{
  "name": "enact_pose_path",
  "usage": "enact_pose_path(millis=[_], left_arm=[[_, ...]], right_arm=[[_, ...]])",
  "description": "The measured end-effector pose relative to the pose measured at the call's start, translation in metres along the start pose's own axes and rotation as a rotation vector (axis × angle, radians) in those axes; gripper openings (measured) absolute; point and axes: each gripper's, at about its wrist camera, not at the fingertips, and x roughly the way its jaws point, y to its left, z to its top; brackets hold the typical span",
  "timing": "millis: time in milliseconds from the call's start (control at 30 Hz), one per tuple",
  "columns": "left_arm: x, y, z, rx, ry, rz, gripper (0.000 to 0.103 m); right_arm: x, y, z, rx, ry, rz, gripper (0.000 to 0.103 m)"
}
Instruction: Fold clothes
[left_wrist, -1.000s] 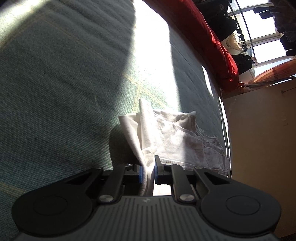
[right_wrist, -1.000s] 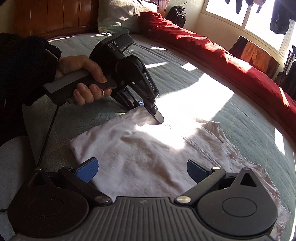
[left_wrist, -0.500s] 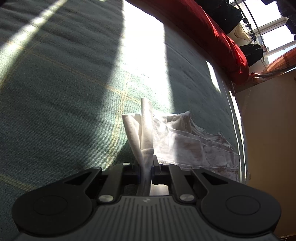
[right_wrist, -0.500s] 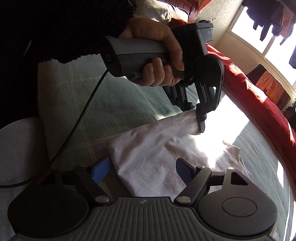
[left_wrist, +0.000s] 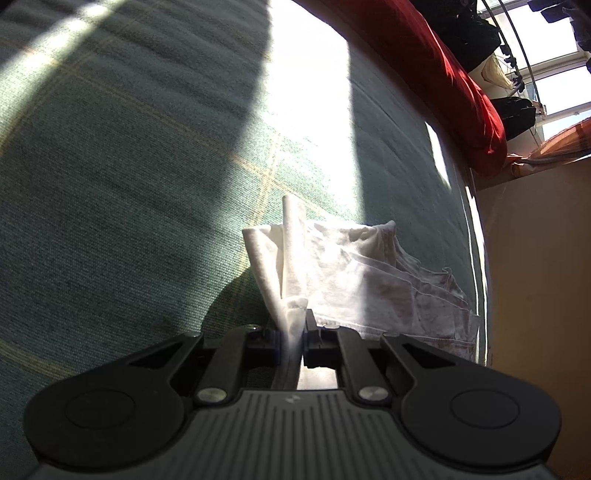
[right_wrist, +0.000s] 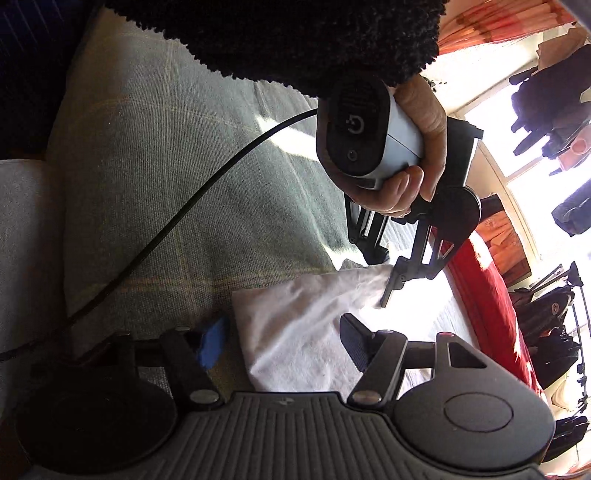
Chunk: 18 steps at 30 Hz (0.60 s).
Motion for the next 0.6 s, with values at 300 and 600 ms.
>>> enact_pose_path(millis=[300, 600], left_arm=[[0.000, 0.003, 0.000, -0.035, 0.005, -0.017, 0.008], [-0.008, -0.009, -0.002, -0.015, -0.021, -0.011, 0.008]], right_arm=[[0.004, -0.002, 0.003, -0.033, 0.028, -0.016, 0.015], [-0.018, -0.028, -0.001, 0.135, 0.017, 0.080, 0.005]])
